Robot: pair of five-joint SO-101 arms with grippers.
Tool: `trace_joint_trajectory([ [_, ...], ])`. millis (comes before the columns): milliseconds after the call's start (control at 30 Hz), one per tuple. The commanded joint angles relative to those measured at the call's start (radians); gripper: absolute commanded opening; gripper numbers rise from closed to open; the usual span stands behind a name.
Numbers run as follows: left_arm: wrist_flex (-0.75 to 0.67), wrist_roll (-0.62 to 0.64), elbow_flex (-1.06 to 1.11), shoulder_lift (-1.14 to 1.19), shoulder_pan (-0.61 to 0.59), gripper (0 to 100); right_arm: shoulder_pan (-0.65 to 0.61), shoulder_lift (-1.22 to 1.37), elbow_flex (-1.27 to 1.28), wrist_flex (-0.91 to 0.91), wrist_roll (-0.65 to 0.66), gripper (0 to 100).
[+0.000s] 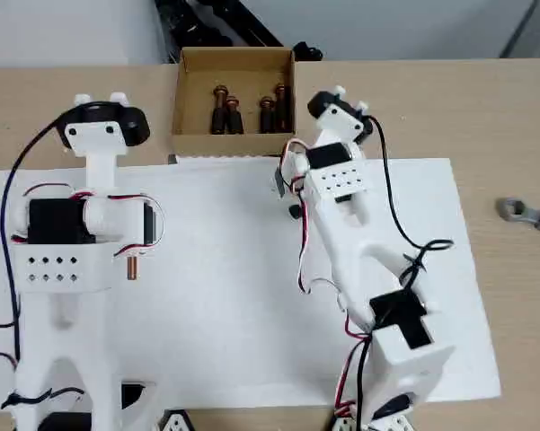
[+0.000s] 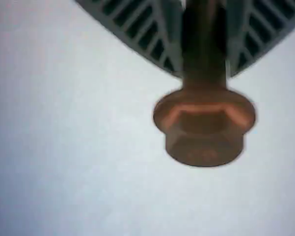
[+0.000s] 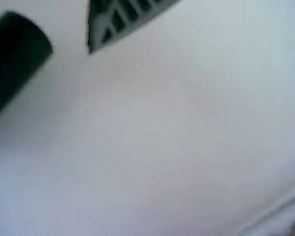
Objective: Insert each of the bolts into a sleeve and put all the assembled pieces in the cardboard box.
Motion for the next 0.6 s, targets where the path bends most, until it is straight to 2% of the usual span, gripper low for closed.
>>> trace_joint_trajectory([
  [0, 0.014, -0.002, 0.013, -0.038, -0.006, 1, 0.010, 0.024, -0.101, 0.016, -0.009, 23.2],
  [567, 0.011, -0.003, 0.022, -0.069, -0.005, 1, 0.002, 0.182, -0.107, 0.015, -0.044, 23.1],
])
